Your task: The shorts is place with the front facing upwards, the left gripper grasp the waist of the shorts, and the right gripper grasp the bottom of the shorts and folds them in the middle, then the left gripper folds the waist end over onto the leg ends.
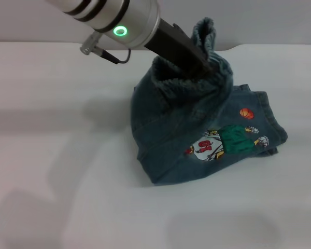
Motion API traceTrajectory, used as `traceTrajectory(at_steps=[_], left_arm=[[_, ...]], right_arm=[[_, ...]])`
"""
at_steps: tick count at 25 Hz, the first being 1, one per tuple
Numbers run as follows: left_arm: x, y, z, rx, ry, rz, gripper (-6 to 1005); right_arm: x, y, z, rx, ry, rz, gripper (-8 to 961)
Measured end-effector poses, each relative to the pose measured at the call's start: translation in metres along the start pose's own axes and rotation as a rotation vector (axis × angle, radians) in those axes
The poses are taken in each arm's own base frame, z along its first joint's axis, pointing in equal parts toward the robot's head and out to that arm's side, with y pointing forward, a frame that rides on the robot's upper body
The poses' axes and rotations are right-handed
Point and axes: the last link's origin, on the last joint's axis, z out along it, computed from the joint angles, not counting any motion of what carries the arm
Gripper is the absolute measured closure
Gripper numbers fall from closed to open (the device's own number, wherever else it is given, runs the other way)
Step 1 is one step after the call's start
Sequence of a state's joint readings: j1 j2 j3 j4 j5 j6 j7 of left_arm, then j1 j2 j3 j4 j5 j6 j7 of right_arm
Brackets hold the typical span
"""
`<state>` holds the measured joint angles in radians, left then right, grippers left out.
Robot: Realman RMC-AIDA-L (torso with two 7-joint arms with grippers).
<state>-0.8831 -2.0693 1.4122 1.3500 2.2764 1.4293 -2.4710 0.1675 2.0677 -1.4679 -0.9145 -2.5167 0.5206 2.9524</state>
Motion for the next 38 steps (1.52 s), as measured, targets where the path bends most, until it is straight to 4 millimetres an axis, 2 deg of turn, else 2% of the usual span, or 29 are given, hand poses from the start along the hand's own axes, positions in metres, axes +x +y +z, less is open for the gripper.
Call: traceTrajectory(at_steps=[10,22,28,30,36,38], left_arm=[[-0.003,-0.003,0.013,-0.02,0.046,-0.039,907],[0.0,-0.002,0.013,-0.037,0.087,-0.054,902],[0.001,-0.002,0.013,-0.043,0.102,-0.054,717],[0.001,-0.001,0.012,-0.048,0.112,-0.049,486],[-0.001,-0.003,0.01,-0.042,0.132,-0.056,247],[-0.004,-0.008,0.009,-0.02,0.152,-0.072,217]], right_arm=[[0.002,0.007,-0.001,-0.034,0.0,-0.038,954],[0.007,0.012,-0.002,-0.05,0.013,-0.047,954],[0.008,0.015,-0.002,-0.062,0.017,-0.051,954],[0.009,0.016,-0.002,-0.063,0.019,-0.052,954],[0.009,0.016,-0.002,-0.063,0.019,-0.052,954],[0.009,0.016,-0.002,-0.063,0.018,-0.052,954]])
